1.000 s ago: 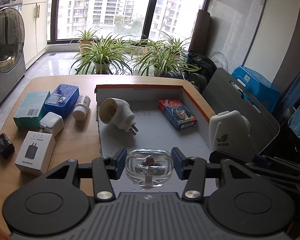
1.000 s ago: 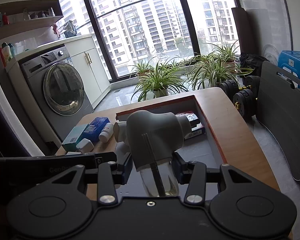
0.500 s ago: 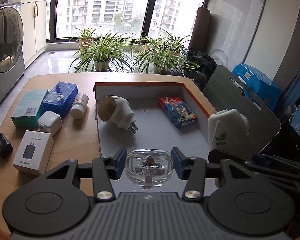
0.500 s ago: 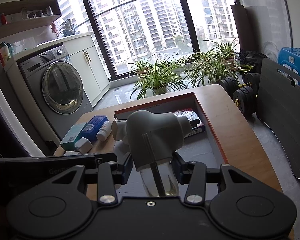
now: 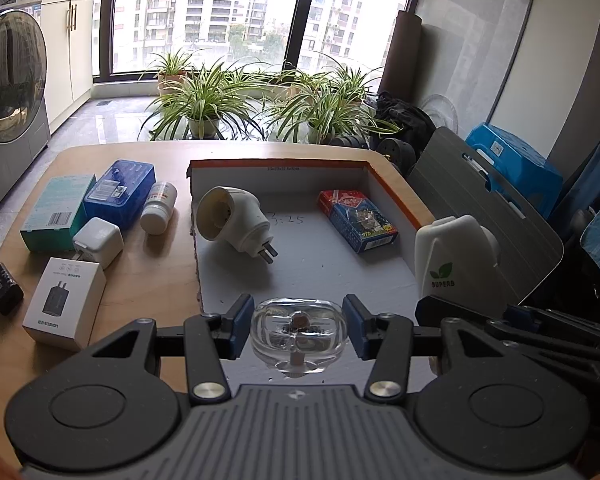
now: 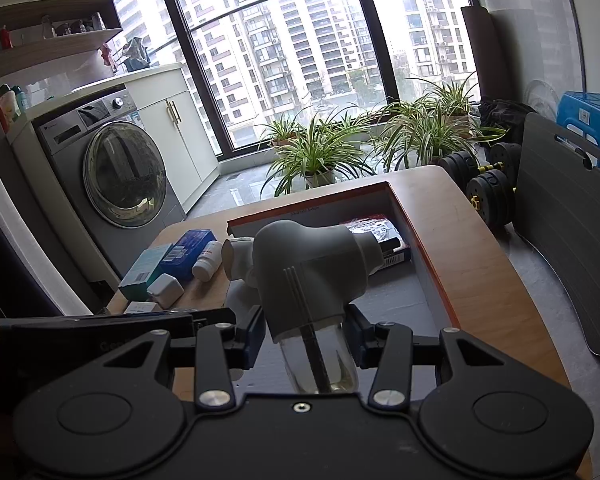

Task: Organize rigid objects

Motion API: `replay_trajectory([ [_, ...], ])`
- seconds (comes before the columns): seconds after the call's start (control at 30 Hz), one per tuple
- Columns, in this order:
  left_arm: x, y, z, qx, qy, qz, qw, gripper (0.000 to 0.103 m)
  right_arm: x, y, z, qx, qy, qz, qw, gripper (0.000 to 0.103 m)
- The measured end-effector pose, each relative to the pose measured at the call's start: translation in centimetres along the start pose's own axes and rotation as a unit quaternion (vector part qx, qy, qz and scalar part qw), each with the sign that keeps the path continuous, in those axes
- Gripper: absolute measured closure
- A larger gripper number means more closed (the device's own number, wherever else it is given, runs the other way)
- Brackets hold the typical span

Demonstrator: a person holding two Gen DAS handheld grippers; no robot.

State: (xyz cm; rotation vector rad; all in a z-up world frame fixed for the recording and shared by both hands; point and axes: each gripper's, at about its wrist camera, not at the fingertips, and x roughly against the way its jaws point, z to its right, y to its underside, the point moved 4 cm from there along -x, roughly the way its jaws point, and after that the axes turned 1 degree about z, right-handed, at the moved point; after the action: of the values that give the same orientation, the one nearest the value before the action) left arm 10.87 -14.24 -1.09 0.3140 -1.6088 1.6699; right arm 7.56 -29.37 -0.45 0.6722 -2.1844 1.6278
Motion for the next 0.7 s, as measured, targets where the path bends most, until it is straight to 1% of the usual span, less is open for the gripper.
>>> replay_trajectory([
  [0.7, -0.55, 0.29, 0.1, -0.001, -0.001, -0.006, 1.0, 0.053, -0.27, 0.09, 0.13, -0.002, 0.0, -0.002, 1.0, 0.051],
])
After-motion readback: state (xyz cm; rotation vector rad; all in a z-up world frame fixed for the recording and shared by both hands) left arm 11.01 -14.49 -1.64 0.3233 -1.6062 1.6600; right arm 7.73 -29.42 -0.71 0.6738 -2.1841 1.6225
